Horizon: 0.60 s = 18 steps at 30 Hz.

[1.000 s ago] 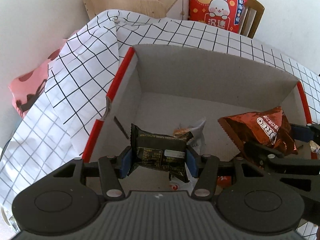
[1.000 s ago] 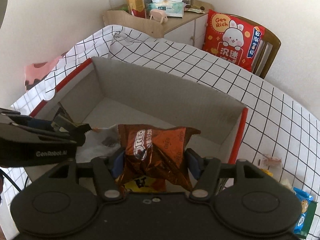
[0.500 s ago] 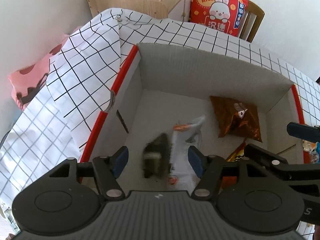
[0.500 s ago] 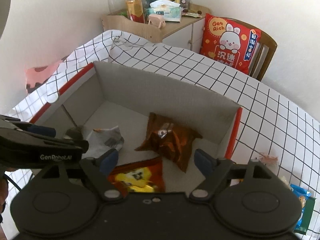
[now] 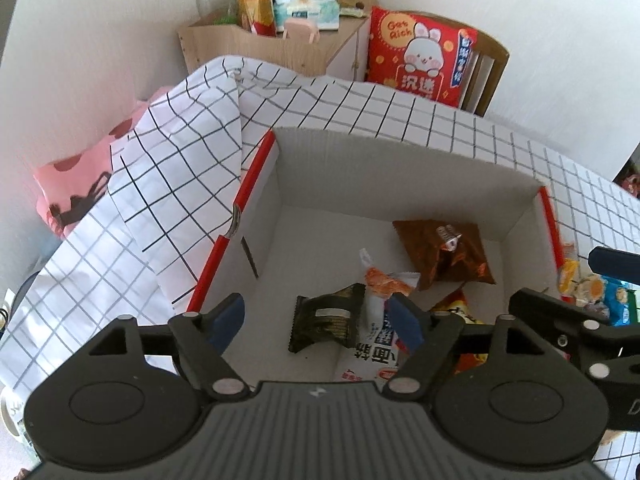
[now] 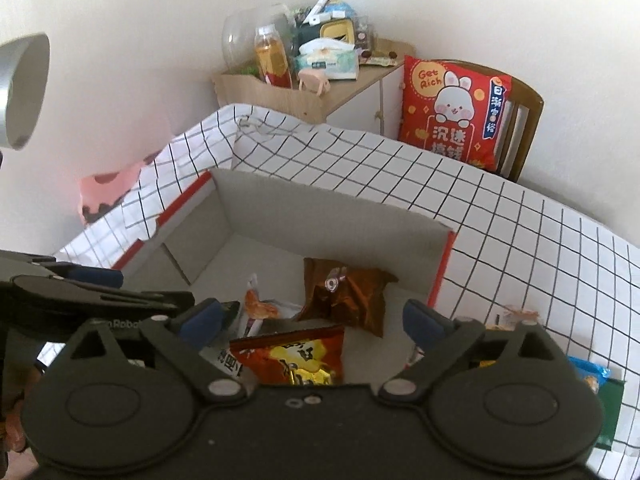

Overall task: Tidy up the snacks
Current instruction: 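Open both tools to drop the dark bar and Oreo bag into the box, then move both tools back toward the remaining snacks on the table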

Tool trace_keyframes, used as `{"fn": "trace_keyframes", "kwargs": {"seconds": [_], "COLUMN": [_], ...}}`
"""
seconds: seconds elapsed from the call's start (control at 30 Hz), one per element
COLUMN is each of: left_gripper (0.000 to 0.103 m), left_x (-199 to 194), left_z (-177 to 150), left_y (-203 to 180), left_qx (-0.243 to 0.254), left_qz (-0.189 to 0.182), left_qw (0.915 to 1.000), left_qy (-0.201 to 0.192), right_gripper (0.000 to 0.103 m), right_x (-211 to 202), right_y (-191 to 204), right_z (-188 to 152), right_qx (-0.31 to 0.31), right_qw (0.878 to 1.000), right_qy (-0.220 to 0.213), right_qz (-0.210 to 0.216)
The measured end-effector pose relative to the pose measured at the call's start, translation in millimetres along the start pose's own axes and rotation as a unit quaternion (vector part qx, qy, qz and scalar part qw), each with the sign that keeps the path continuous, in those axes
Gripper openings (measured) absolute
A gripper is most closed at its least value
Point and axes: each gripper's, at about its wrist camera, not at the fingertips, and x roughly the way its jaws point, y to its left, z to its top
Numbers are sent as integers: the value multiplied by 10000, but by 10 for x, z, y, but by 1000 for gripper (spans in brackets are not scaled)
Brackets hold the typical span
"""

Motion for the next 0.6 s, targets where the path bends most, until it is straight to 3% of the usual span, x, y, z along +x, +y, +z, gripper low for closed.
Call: {"fn": "trace_keyframes", "kwargs": {"seconds": [0.17,0.6], "left_gripper": [84,85], "left_x": [-226,-778], "left_z": [-56,-253], "left_y": [-81,-395], "left_qx": [68,284], "left_qz": [-134,-620], "left_qw": [9996,9956], "left_qy": [-223,-642], "right_gripper": [103,103], "right_x": [-224,-934], "right_y": [-55,-210], "right_z": [-44,-267], "right_qx": [156,375], "right_qw": [9997,9967], "right_qy": [-131,-671], "right_qz": [129,267]}}
